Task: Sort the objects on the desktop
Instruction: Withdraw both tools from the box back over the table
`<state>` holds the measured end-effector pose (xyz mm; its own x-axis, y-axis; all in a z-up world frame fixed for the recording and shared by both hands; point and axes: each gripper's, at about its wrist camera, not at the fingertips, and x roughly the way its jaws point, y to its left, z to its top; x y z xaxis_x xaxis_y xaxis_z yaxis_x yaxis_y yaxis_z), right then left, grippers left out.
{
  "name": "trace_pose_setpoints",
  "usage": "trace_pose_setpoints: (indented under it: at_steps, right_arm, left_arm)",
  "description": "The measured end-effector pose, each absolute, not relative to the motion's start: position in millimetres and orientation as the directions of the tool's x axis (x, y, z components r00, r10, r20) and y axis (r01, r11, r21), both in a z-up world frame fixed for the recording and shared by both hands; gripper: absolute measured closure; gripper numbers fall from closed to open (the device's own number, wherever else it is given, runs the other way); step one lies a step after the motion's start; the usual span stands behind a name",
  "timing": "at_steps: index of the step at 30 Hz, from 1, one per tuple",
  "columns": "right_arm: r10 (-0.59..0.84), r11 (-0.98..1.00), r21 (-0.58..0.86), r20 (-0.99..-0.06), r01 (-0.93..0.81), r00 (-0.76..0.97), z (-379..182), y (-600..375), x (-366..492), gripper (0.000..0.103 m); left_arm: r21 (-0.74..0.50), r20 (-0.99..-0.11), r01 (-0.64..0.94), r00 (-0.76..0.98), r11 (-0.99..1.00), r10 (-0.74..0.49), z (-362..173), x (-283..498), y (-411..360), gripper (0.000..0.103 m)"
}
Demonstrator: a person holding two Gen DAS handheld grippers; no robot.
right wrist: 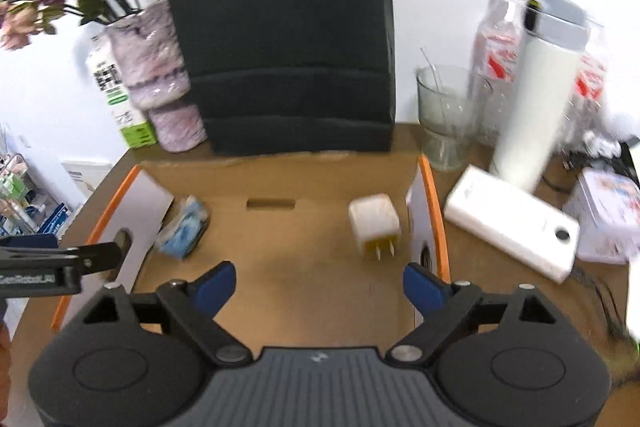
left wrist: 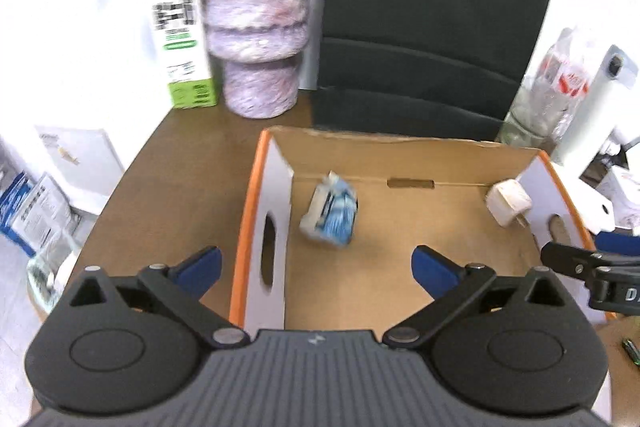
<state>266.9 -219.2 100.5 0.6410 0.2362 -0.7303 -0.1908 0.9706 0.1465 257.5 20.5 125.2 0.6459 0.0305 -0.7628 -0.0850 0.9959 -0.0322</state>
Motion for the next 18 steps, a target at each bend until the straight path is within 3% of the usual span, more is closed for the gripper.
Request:
trace_pose_setpoints:
  at_steps: [7,13,18]
  right_arm:
    - [0.257,0.966,0.150,-0.621,-0.210,0.740,106.6,-222.9,152.4,0.012]
    - [0.214,0.976,0.074,-0.528,-0.206,0.822,80.6,-223.4,51.4,0.007]
    - [0.198,0.979,0.057,-0.491,-0.195,0.848,49.4,-223.5,-17.2,0.007]
  left_arm:
    - [-0.130,-0.658,-0.023,0.750,0.991,-0.069,134.1,131.0,7.5,0.000]
    - [-0.015,-0.585,0.028,0.811,0.999,-0.032,111.1,51.7,-15.9,0.000]
    - [-0.009,-0.495,0.062,0.867,0.998,-0.058,76.2,-11.9,-14.4,0.000]
